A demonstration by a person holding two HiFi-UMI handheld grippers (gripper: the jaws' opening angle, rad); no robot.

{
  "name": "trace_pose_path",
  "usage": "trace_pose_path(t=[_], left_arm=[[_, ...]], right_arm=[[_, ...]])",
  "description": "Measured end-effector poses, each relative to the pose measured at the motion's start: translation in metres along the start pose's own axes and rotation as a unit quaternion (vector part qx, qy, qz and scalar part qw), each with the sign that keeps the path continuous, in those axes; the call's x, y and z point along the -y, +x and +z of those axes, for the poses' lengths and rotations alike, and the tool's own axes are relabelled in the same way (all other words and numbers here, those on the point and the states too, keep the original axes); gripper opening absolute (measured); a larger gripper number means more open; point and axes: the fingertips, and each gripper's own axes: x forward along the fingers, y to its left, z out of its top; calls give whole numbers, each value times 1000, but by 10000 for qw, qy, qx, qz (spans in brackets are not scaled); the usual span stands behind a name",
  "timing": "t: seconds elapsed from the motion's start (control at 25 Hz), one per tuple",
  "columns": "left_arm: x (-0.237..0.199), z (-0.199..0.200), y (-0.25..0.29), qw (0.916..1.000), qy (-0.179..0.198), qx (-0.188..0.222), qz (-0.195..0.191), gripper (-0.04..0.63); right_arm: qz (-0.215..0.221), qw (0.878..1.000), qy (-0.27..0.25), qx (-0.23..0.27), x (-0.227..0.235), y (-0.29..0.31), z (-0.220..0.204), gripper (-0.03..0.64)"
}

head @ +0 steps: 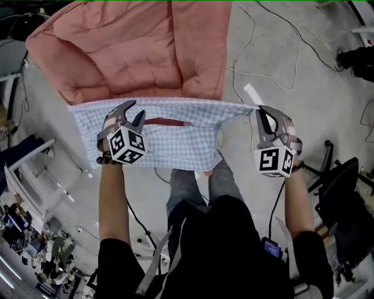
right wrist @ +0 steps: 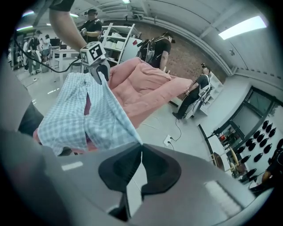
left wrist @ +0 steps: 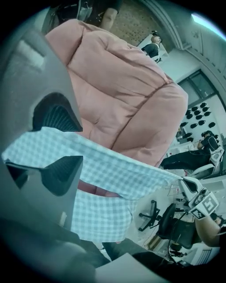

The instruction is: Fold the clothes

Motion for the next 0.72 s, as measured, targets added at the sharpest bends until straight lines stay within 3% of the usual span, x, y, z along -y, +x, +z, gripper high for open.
trace_pose_path(t=[0.24, 0.52, 0.72], left_arm=[[-26, -39, 17, 9975, 529, -192, -425, 175], [-46, -62, 30, 9891, 1020, -260, -1030, 161], [-55, -74, 31, 9841, 1133, -208, -1353, 87]], right_arm=[[-233, 9989, 84, -406, -7, 12, 15, 9], [-769, 9906, 499, -1015, -1, 17, 1, 9], [-1033, 9827, 725, -1352, 4, 21, -8, 9]])
